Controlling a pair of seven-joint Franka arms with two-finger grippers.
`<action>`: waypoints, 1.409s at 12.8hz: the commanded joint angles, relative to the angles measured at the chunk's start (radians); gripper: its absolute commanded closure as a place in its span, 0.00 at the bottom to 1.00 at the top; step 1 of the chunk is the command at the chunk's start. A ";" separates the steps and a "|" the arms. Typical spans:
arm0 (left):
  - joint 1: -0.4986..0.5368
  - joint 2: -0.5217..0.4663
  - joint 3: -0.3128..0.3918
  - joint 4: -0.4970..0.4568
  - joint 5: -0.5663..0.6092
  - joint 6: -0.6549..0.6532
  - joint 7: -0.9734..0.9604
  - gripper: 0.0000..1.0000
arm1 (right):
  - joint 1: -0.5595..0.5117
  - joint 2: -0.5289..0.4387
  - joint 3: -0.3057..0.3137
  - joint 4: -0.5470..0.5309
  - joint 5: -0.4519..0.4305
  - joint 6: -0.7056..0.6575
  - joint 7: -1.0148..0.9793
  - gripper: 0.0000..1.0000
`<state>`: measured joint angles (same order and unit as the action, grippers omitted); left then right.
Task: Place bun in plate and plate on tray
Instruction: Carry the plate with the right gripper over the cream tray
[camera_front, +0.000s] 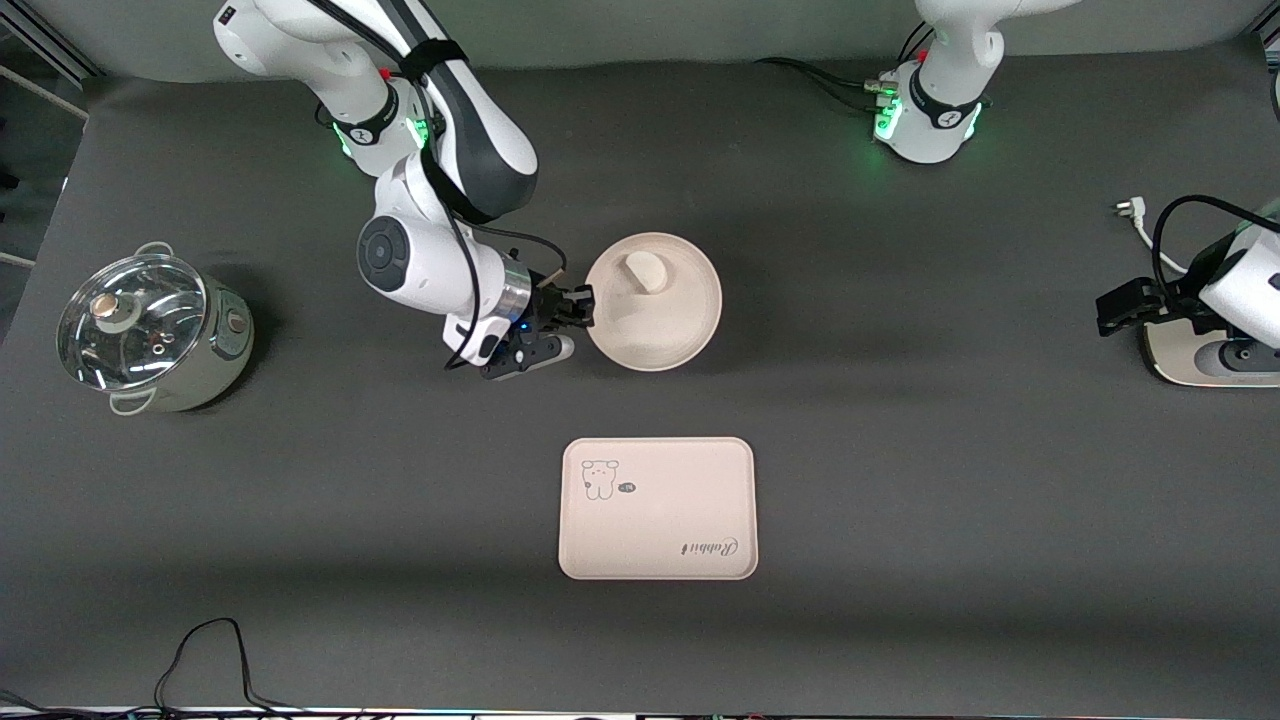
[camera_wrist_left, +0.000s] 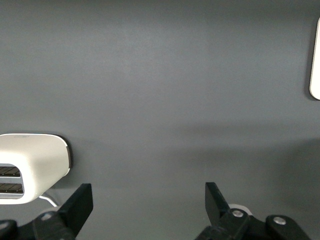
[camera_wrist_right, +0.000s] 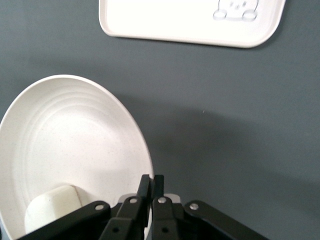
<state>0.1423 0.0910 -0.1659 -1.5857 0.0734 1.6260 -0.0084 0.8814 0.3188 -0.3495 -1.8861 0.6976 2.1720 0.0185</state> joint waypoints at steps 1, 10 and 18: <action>-0.006 -0.005 0.003 0.007 -0.009 -0.011 0.005 0.00 | -0.033 0.107 -0.014 0.170 -0.023 -0.021 0.034 1.00; -0.004 -0.004 0.003 0.010 -0.009 -0.012 0.007 0.00 | -0.231 0.610 -0.005 0.916 -0.018 -0.080 0.141 1.00; -0.003 0.003 0.003 0.015 -0.009 0.000 0.015 0.00 | -0.285 0.805 0.090 0.930 -0.007 0.132 0.141 1.00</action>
<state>0.1422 0.0915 -0.1658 -1.5853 0.0732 1.6276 -0.0084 0.6196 1.0628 -0.2960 -1.0174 0.6958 2.2802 0.1311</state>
